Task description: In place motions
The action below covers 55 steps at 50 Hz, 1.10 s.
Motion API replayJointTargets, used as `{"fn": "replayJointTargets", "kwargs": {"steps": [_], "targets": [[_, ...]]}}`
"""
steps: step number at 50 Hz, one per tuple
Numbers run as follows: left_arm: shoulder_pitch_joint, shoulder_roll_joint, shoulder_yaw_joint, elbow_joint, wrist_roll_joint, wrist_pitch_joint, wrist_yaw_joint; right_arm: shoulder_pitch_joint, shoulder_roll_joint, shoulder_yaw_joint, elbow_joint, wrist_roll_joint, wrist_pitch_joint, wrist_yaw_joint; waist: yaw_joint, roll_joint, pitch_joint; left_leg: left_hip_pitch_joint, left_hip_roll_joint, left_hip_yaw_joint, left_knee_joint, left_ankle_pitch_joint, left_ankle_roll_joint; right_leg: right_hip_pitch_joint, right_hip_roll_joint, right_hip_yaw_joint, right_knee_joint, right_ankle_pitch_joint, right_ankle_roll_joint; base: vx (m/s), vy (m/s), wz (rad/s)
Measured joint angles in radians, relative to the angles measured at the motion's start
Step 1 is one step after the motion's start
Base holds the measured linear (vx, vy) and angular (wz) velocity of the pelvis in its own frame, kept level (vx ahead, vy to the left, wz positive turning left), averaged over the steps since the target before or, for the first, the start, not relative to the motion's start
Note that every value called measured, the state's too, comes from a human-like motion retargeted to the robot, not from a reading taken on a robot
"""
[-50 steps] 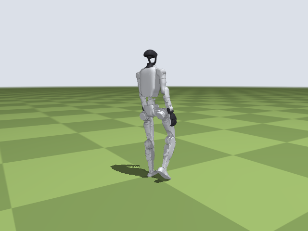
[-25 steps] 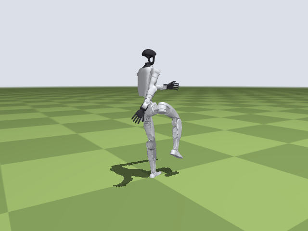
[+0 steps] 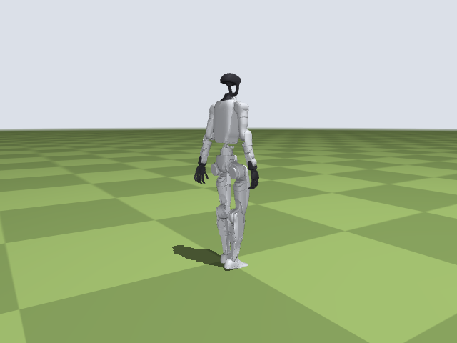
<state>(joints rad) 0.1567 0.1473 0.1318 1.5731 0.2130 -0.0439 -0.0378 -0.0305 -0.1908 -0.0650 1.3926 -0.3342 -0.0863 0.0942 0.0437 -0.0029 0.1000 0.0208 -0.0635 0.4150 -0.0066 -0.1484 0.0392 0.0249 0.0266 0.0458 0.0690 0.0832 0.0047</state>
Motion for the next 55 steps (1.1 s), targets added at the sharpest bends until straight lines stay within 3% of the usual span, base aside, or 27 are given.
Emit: {"fn": "replayJointTargets", "kwargs": {"steps": [2,5,8,12,15,18,20,22,25,30,32,33,35,37,40,42,45,47,50,55], "targets": [[0.051,-0.01,0.033,0.002,-0.049,0.047,-0.019,0.011,-0.021,-0.003,0.058,0.015,0.012,0.002,-0.041,0.013,-0.001,-0.008,0.019,-0.006,0.008,0.001,-0.011,0.003,0.01,-0.021,0.002,-0.002,-0.007,0.05,-0.21,0.82],[0.114,-0.017,0.041,-0.009,-0.095,0.055,-0.062,0.023,-0.045,-0.023,0.151,0.079,0.05,-0.005,-0.058,0.024,0.007,-0.015,0.046,0.015,0.048,-0.019,-0.017,0.015,0.016,-0.046,-0.002,-0.001,-0.02,0.0,-0.15,0.55],[0.168,-0.026,0.026,-0.03,-0.05,0.036,-0.051,-0.002,-0.053,-0.064,0.249,0.208,0.049,0.006,-0.054,-0.006,0.033,-0.082,0.066,0.038,0.264,-0.041,0.038,0.038,-0.025,-0.069,-0.008,0.006,-0.028,-0.04,-0.16,0.5],[0.178,-0.019,-0.001,-0.023,0.02,0.031,-0.022,-0.093,-0.016,-0.081,0.272,0.428,0.075,0.082,0.038,-0.044,0.116,-0.403,0.163,-0.061,0.862,0.175,0.139,0.06,-0.071,-0.054,-0.017,0.032,-0.028,-0.22,-0.2,-0.05],[0.19,-0.005,0.006,0.021,0.094,0.04,-0.061,-0.171,0.016,-0.064,0.224,0.428,0.077,0.114,0.128,-0.061,0.138,-0.597,0.175,-0.103,1.164,0.127,0.207,0.048,-0.087,-0.041,-0.018,0.048,-0.036,-0.16,-0.18,-0.48],[0.204,0.017,0.021,0.063,0.118,0.073,-0.075,-0.241,0.064,-0.026,0.129,0.326,0.038,0.08,0.244,-0.061,0.167,-0.655,0.296,-0.064,1.334,0.015,0.223,0.061,-0.064,0.02,-0.006,0.05,-0.066,0.01,-0.25,-1.11],[0.212,0.031,0.033,0.087,0.116,0.073,-0.067,-0.282,0.087,0.038,0.057,0.276,0.015,0.075,0.259,-0.058,0.165,-0.671,0.322,-0.064,1.374,-0.021,0.223,0.07,-0.052,0.031,-0.007,0.051,-0.076,0.14,-0.09,-0.3],[0.213,0.033,0.041,0.106,0.103,0.072,-0.034,-0.312,0.1,0.091,-0.01,0.214,-0.004,0.077,0.238,-0.05,0.136,-0.663,0.301,-0.057,1.332,-0.005,0.223,0.07,-0.048,0.026,-0.016,0.051,-0.075,0.11,0.09,0.4],[0.197,0.03,0.027,0.127,0.083,0.054,0.024,-0.326,0.121,0.126,-0.074,0.079,-0.033,0.06,0.173,-0.056,0.074,-0.601,0.187,-0.047,1.155,0.07,0.222,0.064,-0.075,0.0,-0.029,0.042,-0.057,0.13,0.21,0.98],[0.086,0.069,-0.101,0.127,0.124,-0.01,0.153,-0.237,0.164,0.112,-0.045,0.004,-0.08,-0.04,0.102,-0.056,-0.002,-0.26,-0.005,-0.131,0.598,0.16,0.142,0.09,-0.053,-0.042,0.001,-0.01,-0.067,0.24,0.08,0.62],[0.022,0.075,-0.155,0.117,0.139,-0.027,0.197,-0.168,0.161,0.08,-0.001,0.003,-0.077,-0.053,0.11,-0.032,-0.017,-0.066,-0.033,-0.07,0.321,-0.058,0.12,0.09,-0.009,-0.045,0.06,-0.038,-0.086,0.27,0.08,-0.2],[-0.015,0.068,-0.177,0.107,0.136,-0.034,0.214,-0.131,0.154,0.059,0.028,0.001,-0.068,-0.054,0.106,-0.004,-0.021,0.022,-0.014,-0.002,0.179,-0.089,0.108,0.09,0.031,-0.052,0.099,-0.051,-0.098,0.29,0.1,0.35],[-0.08,0.038,-0.215,0.076,0.099,-0.041,0.218,-0.045,0.123,0.021,0.096,-0.003,-0.041,-0.045,0.013,0.042,-0.033,0.132,-0.015,-0.044,-0.005,-0.032,0.062,0.08,0.091,-0.133,0.182,-0.044,-0.13,0.29,0.24,1.46],[-0.192,-0.008,-0.224,0.036,0.06,-0.031,0.157,0.012,0.069,-0.027,0.174,0.015,0.008,-0.008,-0.074,0.069,-0.016,0.102,0.046,-0.162,0.005,-0.006,0.005,0.0,0.068,-0.236,0.358,0.052,-0.139,-0.12,0.3,1.12],[-0.376,-0.061,-0.181,-0.089,0.091,-0.054,0.052,0.044,-0.016,-0.131,0.291,0.081,0.082,0.053,-0.056,0.12,0.044,0.02,0.125,-0.148,0.042,0.004,0.007,-0.287,0.1,-0.138,0.756,0.279,-0.137,-0.42,0.13,-0.38],[-0.484,-0.054,-0.247,-0.171,0.088,-0.101,-0.055,0.125,-0.053,-0.173,0.307,0.165,0.144,0.071,-0.069,0.127,0.094,0.02,0.147,-0.145,0.042,0.024,0.0,-0.442,0.177,-0.089,0.951,0.275,-0.163,-0.22,0.04,0.1],[-0.622,0.009,-0.292,-0.288,0.139,-0.134,-0.202,0.225,-0.091,-0.196,0.307,0.294,0.293,0.085,-0.115,0.115,0.123,0.026,0.139,-0.144,0.004,0.041,-0.011,-0.617,0.084,-0.192,1.153,0.175,-0.235,-0.24,0.07,0.31],[-0.649,-0.002,-0.3,-0.3,0.178,-0.145,-0.112,0.295,-0.102,-0.251,0.307,0.35,0.346,-0.003,-0.145,0.123,0.13,0.024,0.155,-0.173,0.021,0.038,-0.009,-0.658,0.124,-0.188,1.185,0.171,-0.21,0.18,0.03,0.44],[-0.642,-0.038,-0.317,-0.295,0.185,-0.175,0.026,0.377,-0.087,-0.315,0.307,0.469,0.302,-0.102,-0.141,0.145,0.088,-0.01,0.178,-0.199,0.044,0.024,-0.001,-0.687,0.185,-0.165,1.151,0.17,-0.117,0.22,-0.06,0.11],[-0.558,-0.04,-0.29,-0.269,0.14,-0.159,-0.064,0.336,-0.067,-0.29,0.307,0.519,0.298,-0.069,-0.098,0.111,0.114,0.066,0.146,-0.136,0.035,-0.002,0.012,-0.455,0.188,-0.099,0.916,0.185,-0.104,0.09,-0.04,-0.55]]}}
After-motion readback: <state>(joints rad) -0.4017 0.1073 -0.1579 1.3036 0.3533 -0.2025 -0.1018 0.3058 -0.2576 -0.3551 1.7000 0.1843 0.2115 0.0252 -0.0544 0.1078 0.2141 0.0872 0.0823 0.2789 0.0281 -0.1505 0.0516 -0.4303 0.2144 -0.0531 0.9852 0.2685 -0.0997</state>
